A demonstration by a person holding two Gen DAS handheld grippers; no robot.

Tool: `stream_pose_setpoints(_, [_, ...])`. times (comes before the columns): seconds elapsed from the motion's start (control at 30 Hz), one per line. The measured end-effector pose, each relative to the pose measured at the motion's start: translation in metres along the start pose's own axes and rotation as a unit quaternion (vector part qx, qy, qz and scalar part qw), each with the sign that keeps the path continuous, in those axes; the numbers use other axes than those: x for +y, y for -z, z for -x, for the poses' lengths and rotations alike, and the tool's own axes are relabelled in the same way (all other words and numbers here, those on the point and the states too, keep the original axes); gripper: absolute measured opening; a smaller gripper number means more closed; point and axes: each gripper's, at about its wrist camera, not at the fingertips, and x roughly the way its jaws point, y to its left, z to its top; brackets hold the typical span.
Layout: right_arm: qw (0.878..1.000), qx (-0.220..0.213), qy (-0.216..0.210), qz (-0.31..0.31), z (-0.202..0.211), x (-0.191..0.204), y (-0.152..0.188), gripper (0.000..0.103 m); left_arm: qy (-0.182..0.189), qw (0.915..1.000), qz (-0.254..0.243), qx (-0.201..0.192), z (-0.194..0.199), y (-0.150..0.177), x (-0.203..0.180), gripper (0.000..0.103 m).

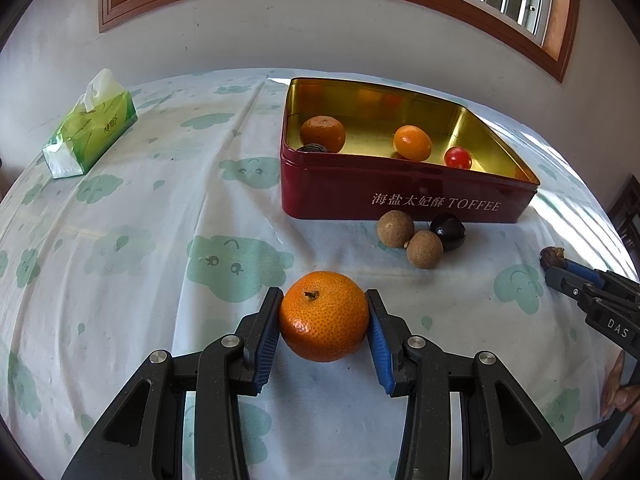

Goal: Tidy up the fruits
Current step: 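Hold the mandarin in the left gripper and the wrinkled fruit in the right gripper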

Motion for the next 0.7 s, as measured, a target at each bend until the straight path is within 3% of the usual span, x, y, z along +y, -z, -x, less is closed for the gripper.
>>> stream_pose_setpoints(0.7, [1.0, 0.0, 0.0, 0.0, 0.0005, 0.0002, -0.0001, 0.031, -0.007, 1.0, -0.002, 0.0, 0.0006, -0.0001, -0.0001, 0.044])
